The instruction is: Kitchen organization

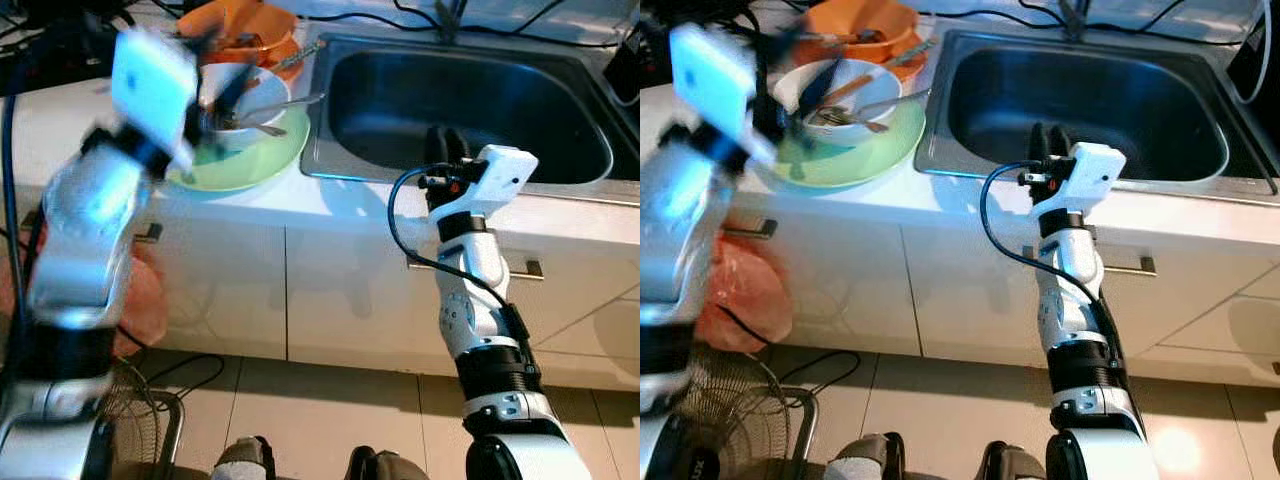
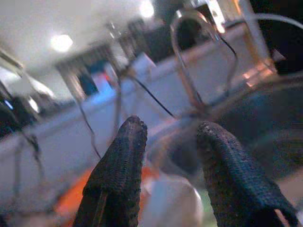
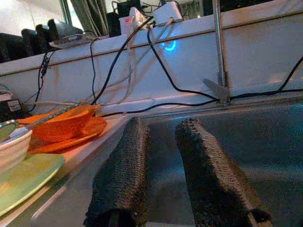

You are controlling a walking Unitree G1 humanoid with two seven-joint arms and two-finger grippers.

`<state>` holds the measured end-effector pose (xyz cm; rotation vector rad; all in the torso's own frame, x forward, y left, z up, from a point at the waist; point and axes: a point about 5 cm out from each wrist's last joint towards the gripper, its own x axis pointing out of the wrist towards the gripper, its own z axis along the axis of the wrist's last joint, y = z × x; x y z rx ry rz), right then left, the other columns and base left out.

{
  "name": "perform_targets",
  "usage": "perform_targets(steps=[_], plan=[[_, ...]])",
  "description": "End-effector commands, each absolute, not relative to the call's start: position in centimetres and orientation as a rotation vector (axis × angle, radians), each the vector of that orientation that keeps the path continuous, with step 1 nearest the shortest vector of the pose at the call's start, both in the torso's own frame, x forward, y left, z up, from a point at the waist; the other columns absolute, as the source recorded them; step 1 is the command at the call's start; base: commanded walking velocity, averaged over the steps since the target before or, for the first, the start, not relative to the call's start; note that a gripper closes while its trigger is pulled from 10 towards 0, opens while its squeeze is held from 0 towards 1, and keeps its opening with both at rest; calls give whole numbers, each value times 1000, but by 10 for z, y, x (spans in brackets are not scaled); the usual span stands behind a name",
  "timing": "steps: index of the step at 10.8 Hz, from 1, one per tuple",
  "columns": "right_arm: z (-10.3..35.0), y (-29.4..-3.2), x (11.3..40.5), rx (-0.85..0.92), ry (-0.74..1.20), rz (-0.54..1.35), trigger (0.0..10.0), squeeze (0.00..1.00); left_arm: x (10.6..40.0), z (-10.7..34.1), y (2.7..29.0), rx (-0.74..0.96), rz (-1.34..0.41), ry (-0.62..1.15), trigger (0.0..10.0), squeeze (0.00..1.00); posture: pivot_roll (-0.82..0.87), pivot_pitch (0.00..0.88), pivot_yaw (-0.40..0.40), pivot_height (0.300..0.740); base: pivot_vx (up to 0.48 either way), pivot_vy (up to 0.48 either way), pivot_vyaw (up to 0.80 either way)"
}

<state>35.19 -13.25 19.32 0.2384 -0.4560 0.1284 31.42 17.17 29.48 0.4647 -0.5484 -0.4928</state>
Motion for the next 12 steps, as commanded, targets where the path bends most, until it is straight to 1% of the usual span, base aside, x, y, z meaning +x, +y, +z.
perform_targets(steps=[1, 2, 4, 5, 7, 8, 9, 10, 11, 12], plan=[[193, -132, 353, 247, -453, 135, 10000, 0, 309, 293, 174, 470, -523, -518, 10000, 0, 150, 157, -39, 740, 0, 0, 0], [193, -133, 352, 247, -452, 135, 10000, 0, 306, 284, 177, 454, -523, -474, 10000, 0, 142, 159, -35, 740, 0, 0, 0], [193, -137, 351, 246, -456, 124, 10000, 0, 297, 280, 171, 427, -495, -505, 10000, 0, 138, 166, -36, 740, 0, 0, 0], [192, -138, 351, 244, -457, 120, 10000, 0, 292, 281, 169, 459, -466, -531, 10000, 0, 138, 168, -36, 740, 0, 0, 0], [192, -138, 351, 247, -457, 118, 10000, 0, 287, 266, 162, 544, -502, -478, 10000, 0, 139, 171, -36, 740, 0, 0, 0], [192, -138, 350, 249, -457, 118, 10000, 0, 284, 265, 162, 547, -512, -471, 10000, 0, 139, 171, -37, 740, 0, 0, 0], [192, -138, 350, 251, -456, 118, 10000, 0, 283, 258, 162, 626, -518, -442, 10000, 0, 142, 172, -38, 740, 0, 0, 0], [192, -138, 351, 251, -457, 119, 10000, 0, 286, 255, 162, 671, -496, -438, 10000, 0, 143, 171, -38, 740, 0, 0, 0], [192, -138, 351, 252, -457, 120, 10000, 0, 288, 256, 161, 671, -473, -455, 10000, 0, 139, 169, -38, 740, 0, 0, 0], [192, -138, 351, 252, -458, 120, 10000, 0, 293, 252, 158, 732, -449, -452, 10000, 0, 138, 168, -39, 740, 0, 0, 0]])
